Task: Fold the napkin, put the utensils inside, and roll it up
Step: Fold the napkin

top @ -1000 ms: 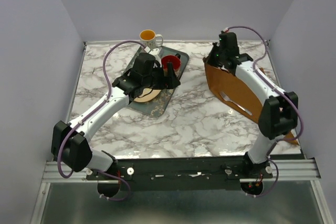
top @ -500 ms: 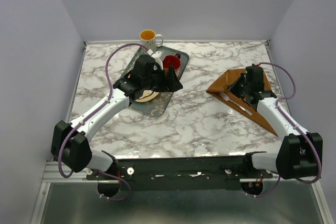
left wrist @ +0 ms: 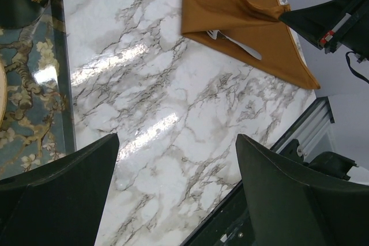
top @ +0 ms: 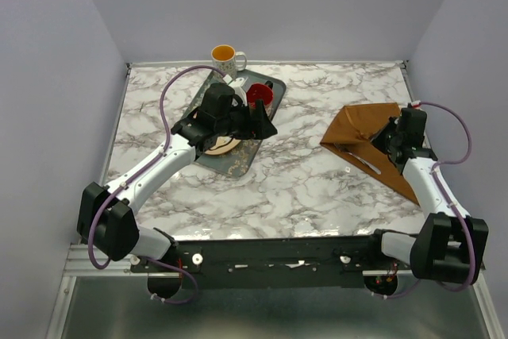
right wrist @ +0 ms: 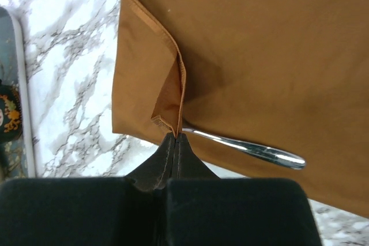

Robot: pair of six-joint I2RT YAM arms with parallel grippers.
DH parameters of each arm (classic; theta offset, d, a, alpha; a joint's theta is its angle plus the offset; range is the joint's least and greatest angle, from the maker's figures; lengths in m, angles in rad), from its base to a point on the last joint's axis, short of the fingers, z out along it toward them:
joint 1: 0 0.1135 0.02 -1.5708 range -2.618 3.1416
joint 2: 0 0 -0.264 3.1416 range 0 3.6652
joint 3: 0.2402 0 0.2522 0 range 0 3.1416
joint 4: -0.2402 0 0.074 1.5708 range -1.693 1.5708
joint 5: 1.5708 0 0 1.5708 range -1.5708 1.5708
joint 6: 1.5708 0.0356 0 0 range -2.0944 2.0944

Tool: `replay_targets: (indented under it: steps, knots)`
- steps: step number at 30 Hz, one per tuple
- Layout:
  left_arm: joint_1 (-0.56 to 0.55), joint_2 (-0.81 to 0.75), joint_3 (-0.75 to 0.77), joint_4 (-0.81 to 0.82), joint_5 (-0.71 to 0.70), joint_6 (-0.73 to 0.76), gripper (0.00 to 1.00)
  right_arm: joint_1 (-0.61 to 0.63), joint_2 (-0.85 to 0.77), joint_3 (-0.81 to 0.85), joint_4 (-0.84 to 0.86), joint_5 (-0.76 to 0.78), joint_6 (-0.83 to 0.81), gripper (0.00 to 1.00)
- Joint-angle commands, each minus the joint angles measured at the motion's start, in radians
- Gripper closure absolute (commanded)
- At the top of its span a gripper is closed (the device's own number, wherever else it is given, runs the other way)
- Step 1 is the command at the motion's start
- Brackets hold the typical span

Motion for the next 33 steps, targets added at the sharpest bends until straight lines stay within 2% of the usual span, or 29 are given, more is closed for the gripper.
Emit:
replay_targets:
  steps: [1,6,17,23,33]
  knots:
    - [0.002,-0.011,-0.01,0.012,0.024,0.007,0.09,-0.046,0.005,0.017,-0.022,-0.066,-0.101,0.99]
    - [0.002,-0.001,-0.015,0.017,0.032,0.006,0.09,-0.072,-0.011,-0.018,-0.026,-0.076,-0.116,0.99]
    - [0.004,0.004,-0.015,0.014,0.035,0.01,0.09,-0.135,-0.051,0.013,-0.062,-0.106,-0.16,0.99]
    - [0.012,0.006,-0.009,0.011,0.043,0.015,0.09,-0.155,-0.016,-0.038,-0.059,-0.119,-0.179,0.99]
    - [0.015,0.003,-0.001,0.004,0.055,0.021,0.09,-0.195,0.045,-0.073,-0.029,-0.049,-0.185,0.99]
